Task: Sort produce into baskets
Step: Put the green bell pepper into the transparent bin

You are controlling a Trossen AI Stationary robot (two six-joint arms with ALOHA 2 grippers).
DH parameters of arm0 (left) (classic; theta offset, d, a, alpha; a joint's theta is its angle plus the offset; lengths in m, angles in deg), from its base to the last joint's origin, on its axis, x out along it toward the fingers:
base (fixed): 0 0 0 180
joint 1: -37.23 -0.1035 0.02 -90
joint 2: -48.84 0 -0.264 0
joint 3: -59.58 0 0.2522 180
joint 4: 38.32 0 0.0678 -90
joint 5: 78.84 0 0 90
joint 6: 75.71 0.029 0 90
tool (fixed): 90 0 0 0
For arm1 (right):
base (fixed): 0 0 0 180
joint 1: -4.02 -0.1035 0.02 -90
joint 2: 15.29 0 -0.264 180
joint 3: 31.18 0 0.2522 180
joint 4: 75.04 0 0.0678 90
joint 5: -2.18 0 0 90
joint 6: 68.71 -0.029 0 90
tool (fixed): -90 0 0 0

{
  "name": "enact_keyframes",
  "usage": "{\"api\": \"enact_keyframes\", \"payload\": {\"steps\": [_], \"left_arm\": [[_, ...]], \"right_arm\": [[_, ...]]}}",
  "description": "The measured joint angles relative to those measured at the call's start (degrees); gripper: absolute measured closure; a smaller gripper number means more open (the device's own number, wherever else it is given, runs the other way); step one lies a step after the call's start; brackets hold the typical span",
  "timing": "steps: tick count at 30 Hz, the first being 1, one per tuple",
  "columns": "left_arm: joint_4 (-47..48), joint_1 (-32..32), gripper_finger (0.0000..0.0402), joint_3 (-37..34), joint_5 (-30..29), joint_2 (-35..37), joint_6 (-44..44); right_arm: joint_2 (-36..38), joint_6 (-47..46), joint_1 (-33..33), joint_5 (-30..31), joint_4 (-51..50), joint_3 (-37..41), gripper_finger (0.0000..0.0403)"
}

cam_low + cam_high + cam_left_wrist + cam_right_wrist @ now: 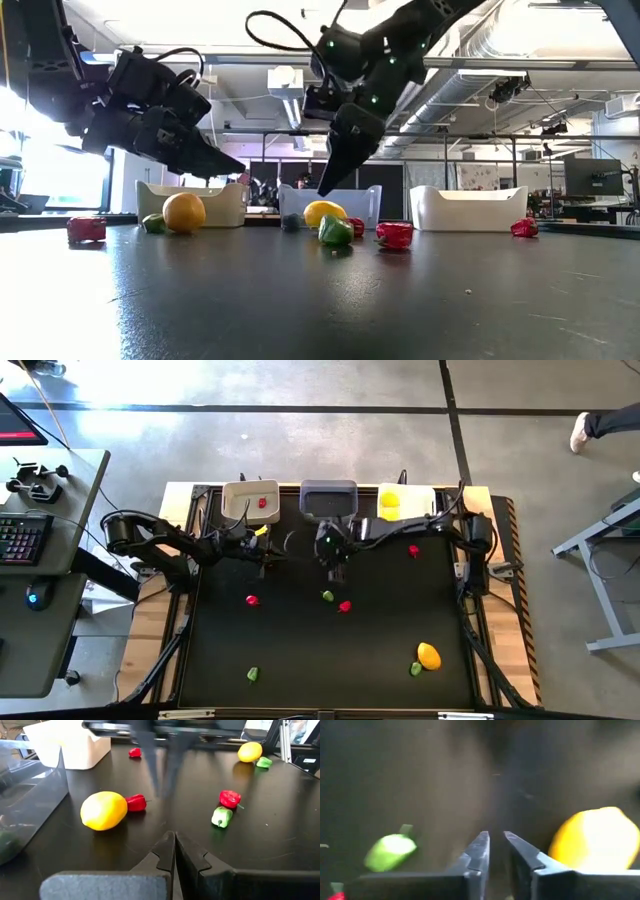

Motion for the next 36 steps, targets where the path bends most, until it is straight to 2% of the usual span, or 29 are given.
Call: {"api": "enact_keyframes", "payload": {"steps": [8, 16, 23, 29, 36], "left_arm": [[-0.1, 0.0, 0.0401, 0.0, 0.0, 0.0, 0.6], [-0.2, 0.0, 0.0401, 0.0, 0.0, 0.0, 2.1], [-0.2, 0.0, 0.0401, 0.0, 0.0, 0.0, 2.6], [-0.2, 0.0, 0.0401, 0.0, 0.0, 0.0, 3.3], [2.3, 0.0, 0.0401, 0.0, 0.0, 0.0, 2.5]], "right_arm": [[0.0, -14.0, -8.9, 2.2, -2.4, 0.0, 0.025], [0.0, -25.6, -12.7, 3.4, -4.8, 0.2, 0.017], [0.0, -29.0, -14.2, 7.8, -4.8, 0.2, 0.0154], [0.0, -33.9, -15.5, 8.7, -4.9, 0.2, 0.0153], [-2.4, -32.2, -17.2, 11.1, -4.0, 0.3, 0.0153]]}}
